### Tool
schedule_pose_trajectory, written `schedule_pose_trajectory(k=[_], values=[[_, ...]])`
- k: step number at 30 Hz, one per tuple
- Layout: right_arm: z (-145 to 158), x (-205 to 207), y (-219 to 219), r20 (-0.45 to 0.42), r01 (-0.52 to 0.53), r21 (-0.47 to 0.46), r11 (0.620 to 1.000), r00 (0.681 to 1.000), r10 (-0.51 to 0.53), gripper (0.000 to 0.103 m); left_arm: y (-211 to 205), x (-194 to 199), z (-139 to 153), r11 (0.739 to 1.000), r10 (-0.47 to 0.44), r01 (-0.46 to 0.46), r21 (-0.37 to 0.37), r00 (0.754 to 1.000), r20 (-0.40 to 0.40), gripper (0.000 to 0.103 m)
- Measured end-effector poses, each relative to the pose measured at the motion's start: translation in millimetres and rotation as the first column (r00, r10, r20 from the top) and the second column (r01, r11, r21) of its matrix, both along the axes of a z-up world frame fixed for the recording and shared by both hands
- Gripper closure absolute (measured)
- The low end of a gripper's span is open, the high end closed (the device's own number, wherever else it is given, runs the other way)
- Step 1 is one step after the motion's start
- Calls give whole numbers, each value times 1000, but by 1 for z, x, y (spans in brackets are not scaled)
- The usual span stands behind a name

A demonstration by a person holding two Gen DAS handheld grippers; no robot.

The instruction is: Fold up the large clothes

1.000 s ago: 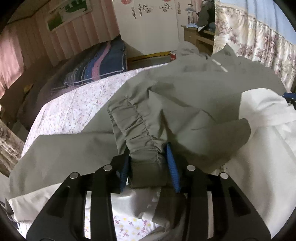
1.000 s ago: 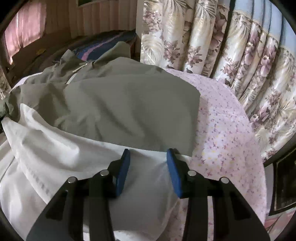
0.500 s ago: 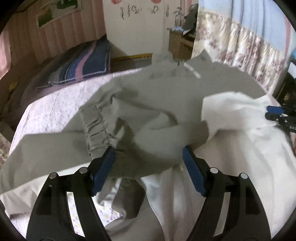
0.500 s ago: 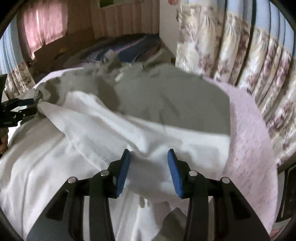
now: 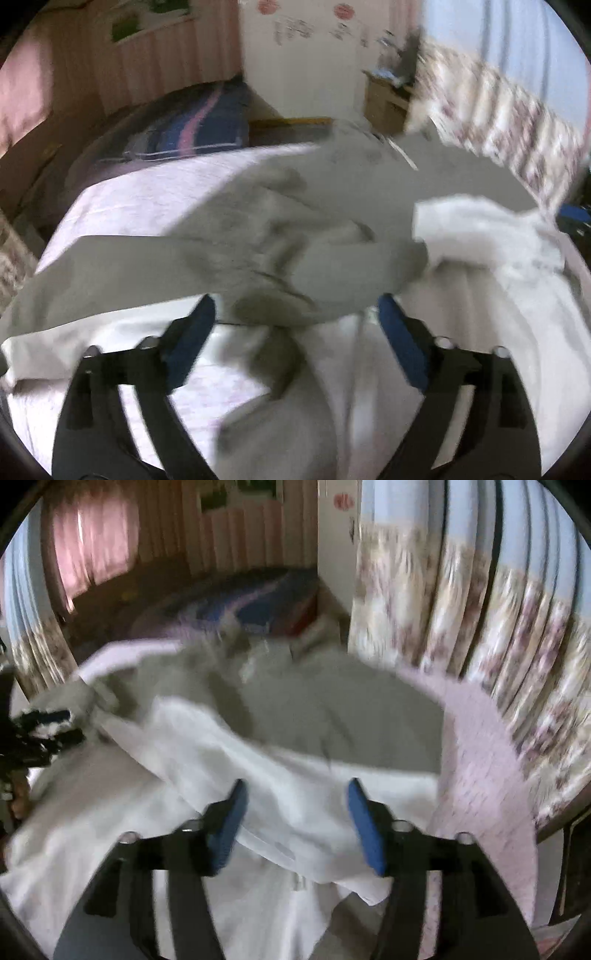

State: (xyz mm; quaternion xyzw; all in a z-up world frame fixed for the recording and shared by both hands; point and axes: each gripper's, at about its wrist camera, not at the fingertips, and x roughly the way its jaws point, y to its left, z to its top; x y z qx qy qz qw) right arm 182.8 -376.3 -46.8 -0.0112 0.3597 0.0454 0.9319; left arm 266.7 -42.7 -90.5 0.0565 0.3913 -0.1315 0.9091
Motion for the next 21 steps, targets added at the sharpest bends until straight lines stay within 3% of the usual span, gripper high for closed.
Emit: schedule_pose_trajectory(k=[3, 7, 15, 21], values=[[30, -11, 9, 95, 28, -61, 998, 995, -22, 21, 33, -8, 22, 996, 84, -85, 9, 996, 42, 4], [49, -12, 3, 153, 84, -59, 995, 985, -74, 21, 92, -26, 44, 977, 213, -214, 14, 975, 70, 3], [54, -3, -33, 118, 176, 101, 979, 975, -188, 21, 223, -46, 49, 898, 439, -439, -7, 896, 68, 3], [39, -4, -38, 84, 217, 130, 967, 970, -229, 21, 300, -47, 42, 862, 507, -507, -13, 861, 48, 3]])
